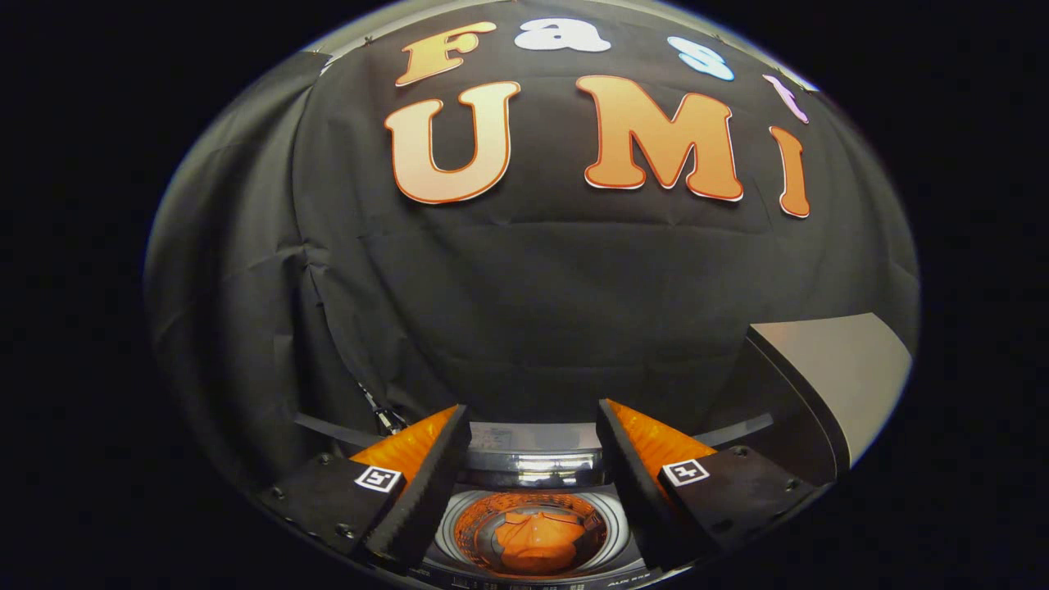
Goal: Put the clothes into the washing machine and then close the washing machine lid.
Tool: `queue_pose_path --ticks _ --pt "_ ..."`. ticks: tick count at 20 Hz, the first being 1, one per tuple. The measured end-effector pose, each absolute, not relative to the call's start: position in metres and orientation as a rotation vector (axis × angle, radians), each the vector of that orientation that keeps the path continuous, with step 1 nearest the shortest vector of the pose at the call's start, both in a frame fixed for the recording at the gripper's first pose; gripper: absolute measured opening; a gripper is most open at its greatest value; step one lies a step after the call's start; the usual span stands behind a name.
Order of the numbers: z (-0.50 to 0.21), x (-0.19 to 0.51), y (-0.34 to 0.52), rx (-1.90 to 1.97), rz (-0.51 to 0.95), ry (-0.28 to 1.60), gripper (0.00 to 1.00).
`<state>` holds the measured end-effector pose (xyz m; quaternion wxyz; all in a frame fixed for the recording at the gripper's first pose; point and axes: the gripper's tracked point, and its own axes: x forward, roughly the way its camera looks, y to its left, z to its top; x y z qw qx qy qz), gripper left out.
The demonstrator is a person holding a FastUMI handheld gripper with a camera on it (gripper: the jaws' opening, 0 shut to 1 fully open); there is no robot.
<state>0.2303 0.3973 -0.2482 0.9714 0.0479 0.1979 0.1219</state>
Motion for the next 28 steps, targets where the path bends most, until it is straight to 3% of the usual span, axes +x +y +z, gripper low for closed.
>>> queue_pose_path --ticks 5,10,14,20,28 --pt "-0.262 0.221 0.396 0.106 0.239 0.387 1.00" --pt "-0.329 0.200 0.397 0.120 0.230 0.536 0.98" --pt "-0.335 0.186 0.397 0.129 0.243 0.561 0.98" --pt "-0.252 0.166 0.378 0.125 0.261 0.436 0.98" --pt "-0.098 0.115 0.269 0.126 0.172 0.185 0.98"
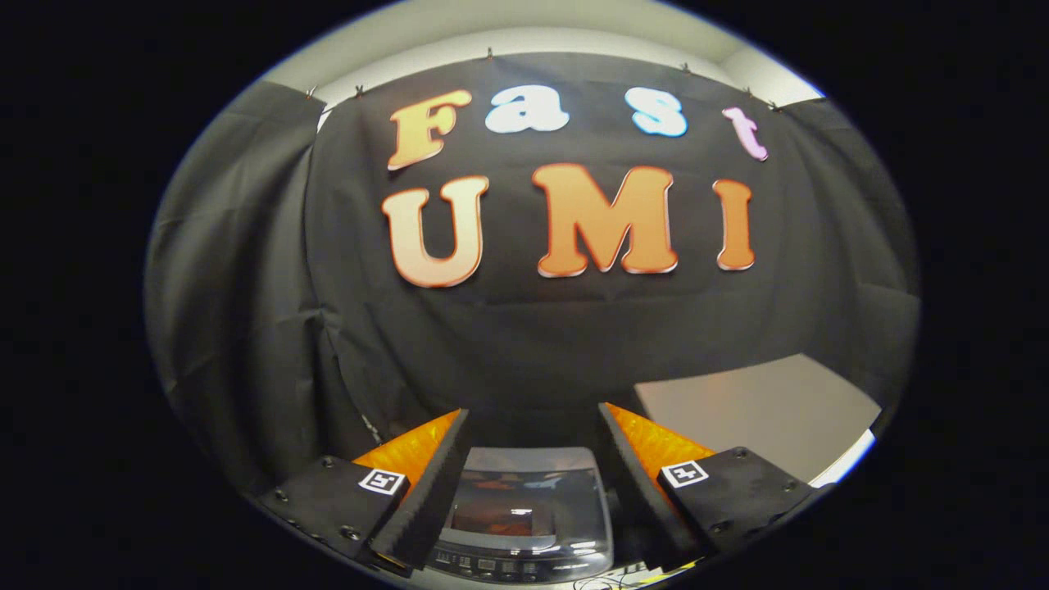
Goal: Put the clothes into the washing machine and then close the washing machine lid.
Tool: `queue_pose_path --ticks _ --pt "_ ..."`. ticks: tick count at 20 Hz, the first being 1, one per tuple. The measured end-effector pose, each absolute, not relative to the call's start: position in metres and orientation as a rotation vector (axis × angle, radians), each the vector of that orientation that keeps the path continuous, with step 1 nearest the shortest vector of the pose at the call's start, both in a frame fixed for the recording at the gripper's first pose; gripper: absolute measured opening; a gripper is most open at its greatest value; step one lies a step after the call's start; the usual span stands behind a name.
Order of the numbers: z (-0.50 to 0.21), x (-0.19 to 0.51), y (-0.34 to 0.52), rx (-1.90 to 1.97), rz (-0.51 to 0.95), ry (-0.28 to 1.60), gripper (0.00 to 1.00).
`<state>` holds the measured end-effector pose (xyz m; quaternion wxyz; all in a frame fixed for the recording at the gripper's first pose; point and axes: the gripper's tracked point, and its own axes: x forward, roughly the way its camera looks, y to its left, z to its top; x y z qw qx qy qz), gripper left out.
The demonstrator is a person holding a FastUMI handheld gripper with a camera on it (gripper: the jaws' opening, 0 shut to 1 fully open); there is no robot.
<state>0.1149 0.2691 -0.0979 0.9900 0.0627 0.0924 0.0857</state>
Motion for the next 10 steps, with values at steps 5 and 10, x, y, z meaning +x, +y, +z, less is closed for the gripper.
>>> queue_pose_path --ticks 5,10 --pt "-0.043 0.082 0.171 0.129 0.082 0.097 0.98" --pt "-0.024 0.047 0.079 0.129 0.054 0.066 0.98"
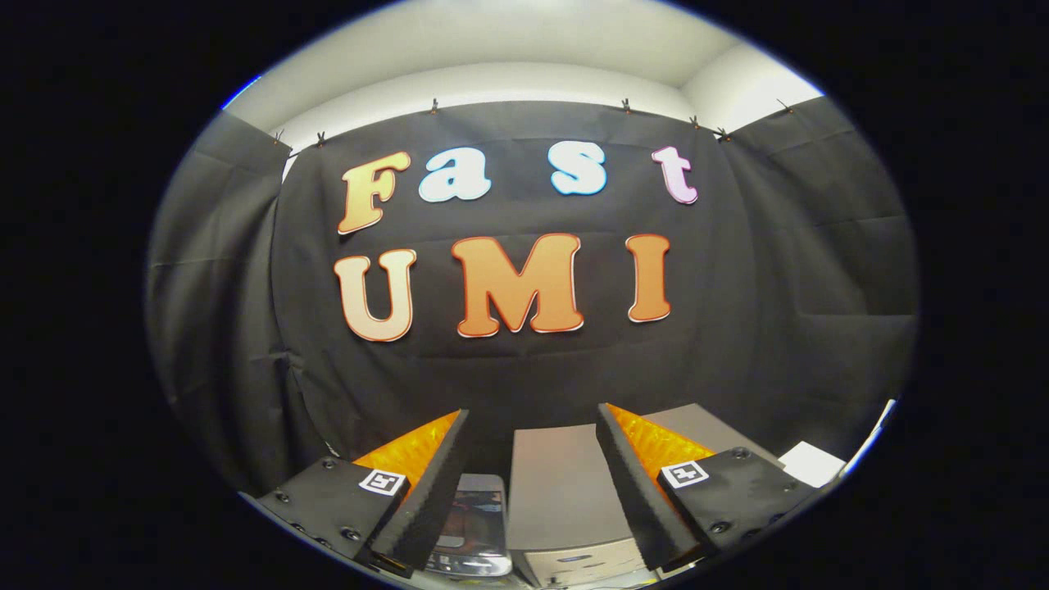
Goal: Put the clothes into the washing machine and then close the washing machine lid.
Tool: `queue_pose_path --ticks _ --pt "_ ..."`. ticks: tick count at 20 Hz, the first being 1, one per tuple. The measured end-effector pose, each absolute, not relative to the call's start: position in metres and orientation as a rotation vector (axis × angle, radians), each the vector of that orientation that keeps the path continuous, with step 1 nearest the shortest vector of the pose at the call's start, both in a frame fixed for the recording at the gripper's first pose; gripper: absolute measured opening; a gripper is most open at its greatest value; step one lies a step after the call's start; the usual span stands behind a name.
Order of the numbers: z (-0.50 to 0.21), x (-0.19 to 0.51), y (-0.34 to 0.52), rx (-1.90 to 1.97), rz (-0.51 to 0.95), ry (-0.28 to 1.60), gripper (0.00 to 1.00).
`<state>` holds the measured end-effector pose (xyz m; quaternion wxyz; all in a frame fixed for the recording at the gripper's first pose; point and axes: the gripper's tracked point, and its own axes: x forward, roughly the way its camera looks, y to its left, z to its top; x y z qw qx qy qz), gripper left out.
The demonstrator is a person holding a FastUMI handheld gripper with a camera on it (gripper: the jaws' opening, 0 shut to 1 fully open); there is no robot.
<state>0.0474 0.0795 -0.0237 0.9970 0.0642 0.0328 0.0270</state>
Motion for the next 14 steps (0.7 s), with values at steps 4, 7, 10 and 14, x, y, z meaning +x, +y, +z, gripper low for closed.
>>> queue_pose_path --ticks 4,7,10,14 --pt "-0.011 0.023 0.022 0.144 0.067 0.035 0.98" --pt "-0.002 0.009 -0.014 0.150 0.084 0.006 0.98" --pt "0.001 0.001 -0.039 0.152 0.100 -0.003 0.98" --pt "0.000 -0.007 -0.057 0.140 0.116 0.002 0.98"
